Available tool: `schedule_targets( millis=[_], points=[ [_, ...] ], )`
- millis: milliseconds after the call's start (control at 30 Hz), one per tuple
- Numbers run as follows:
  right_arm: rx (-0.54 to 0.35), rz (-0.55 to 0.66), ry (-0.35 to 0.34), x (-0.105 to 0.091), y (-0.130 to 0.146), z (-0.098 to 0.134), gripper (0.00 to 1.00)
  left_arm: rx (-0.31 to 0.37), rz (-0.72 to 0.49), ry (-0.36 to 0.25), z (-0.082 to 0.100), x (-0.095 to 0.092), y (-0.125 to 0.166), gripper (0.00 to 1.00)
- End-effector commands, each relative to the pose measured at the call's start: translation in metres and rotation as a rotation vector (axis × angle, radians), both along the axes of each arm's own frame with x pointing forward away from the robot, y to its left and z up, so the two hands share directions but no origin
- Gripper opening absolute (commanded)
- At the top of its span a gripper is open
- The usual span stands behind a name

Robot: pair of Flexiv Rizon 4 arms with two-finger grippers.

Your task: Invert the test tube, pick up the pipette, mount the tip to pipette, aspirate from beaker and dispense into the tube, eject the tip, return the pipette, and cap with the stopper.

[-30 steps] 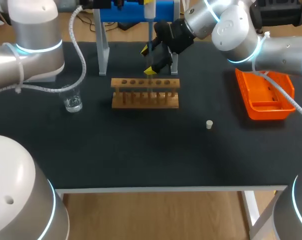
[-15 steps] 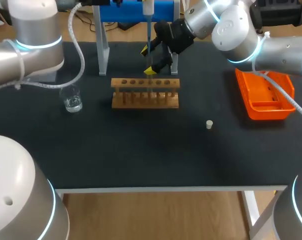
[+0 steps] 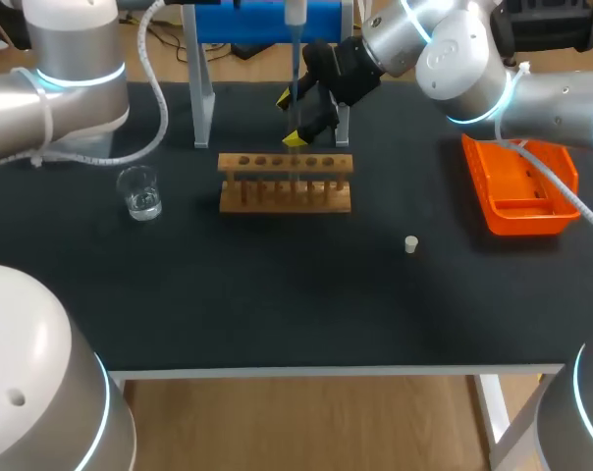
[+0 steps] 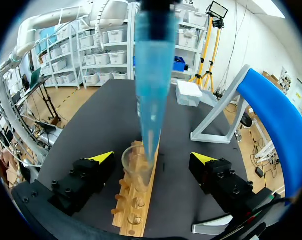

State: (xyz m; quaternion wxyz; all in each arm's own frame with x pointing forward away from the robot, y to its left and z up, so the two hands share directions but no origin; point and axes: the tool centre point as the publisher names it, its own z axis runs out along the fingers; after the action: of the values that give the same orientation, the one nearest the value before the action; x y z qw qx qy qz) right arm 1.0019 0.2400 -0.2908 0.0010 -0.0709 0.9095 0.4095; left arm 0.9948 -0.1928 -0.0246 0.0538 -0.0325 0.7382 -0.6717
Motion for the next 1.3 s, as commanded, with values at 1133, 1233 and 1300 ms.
schedule_targets(
  millis=[1133,1233,1300],
  points=[
    [-0.004,0.002,0.002,0.0,-0.001,0.001,1.0,-0.036,0.043,0.025,-0.037,-0.004,0.005,0.0],
    [-0.004,0.002,0.002,0.0,-0.001,0.001,1.0,-0.037,0.044,0.025,-0.039,-0.004,0.005,0.0],
    [-0.004,0.002,0.002,0.0,-0.001,0.001,1.0,-0.038,0.046,0.025,-0.041,-0.004,0.006,0.0]
  ],
)
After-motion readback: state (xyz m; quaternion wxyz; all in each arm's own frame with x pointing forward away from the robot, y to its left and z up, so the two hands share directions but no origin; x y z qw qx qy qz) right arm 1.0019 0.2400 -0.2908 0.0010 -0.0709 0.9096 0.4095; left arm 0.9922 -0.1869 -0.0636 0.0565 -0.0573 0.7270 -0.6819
